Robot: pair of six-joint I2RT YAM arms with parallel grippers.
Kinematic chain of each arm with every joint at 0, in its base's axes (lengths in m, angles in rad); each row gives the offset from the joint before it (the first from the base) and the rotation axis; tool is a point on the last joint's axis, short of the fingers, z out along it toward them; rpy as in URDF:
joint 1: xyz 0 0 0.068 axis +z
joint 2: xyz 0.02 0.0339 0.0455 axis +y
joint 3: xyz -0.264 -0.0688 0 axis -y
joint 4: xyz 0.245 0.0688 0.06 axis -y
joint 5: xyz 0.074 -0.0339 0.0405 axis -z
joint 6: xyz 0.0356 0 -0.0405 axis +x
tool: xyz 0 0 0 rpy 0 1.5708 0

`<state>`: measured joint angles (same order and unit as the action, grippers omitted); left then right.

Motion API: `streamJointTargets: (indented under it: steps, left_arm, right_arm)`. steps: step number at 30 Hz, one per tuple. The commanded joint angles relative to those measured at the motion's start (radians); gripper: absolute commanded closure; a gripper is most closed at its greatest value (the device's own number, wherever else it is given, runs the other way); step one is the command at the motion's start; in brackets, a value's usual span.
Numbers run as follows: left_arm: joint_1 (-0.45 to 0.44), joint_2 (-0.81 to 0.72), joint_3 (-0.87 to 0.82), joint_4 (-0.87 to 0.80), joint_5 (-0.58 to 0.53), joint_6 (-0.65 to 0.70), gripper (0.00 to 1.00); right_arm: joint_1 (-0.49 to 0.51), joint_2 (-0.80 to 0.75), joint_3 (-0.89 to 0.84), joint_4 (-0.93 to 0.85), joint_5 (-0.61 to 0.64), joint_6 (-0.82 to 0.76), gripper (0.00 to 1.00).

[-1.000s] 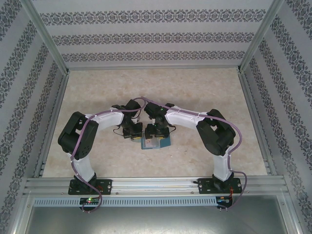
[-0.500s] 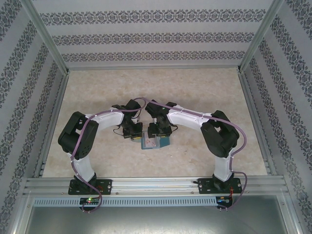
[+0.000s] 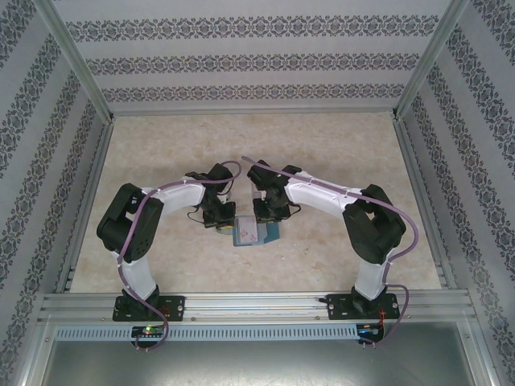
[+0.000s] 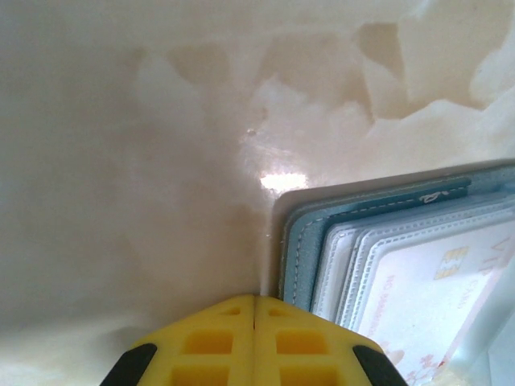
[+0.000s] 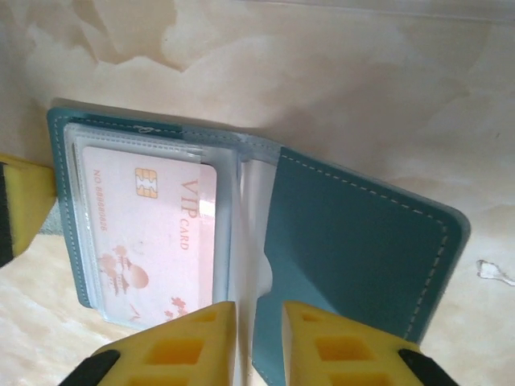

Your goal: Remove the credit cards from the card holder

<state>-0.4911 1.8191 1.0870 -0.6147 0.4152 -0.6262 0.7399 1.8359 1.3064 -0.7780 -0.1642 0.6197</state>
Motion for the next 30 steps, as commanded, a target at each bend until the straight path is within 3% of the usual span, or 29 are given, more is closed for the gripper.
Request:
streamJointTargets:
  steps: [1,7,18,23,30]
  left_arm:
    - [-0.010,0.044,0.008,-0.015,0.000,0.028,0.99]
    - [-0.010,0.058,0.014,-0.021,-0.005,0.027,1.00]
    - [-0.011,0.069,0.012,-0.018,-0.004,0.029,1.00]
    - [-0.011,0.066,0.022,-0.025,-0.003,0.034,1.00]
    - [-0.010,0.058,0.048,-0.046,-0.007,0.041,1.00]
  right_arm:
    - [-0.013,-0.034,-0.022,-0.022,0.018,-0.018,0.83]
    - [-0.018,-0.025,-0.032,-0.040,0.056,-0.035,0.93]
    - [-0.018,0.009,-0.048,-0.049,0.112,-0.050,0.94]
    - [-0.015,0.018,-0.046,-0.072,0.146,-0.048,0.79]
    - [-0.015,-0.005,-0.039,-0.108,0.191,-0.052,0.66]
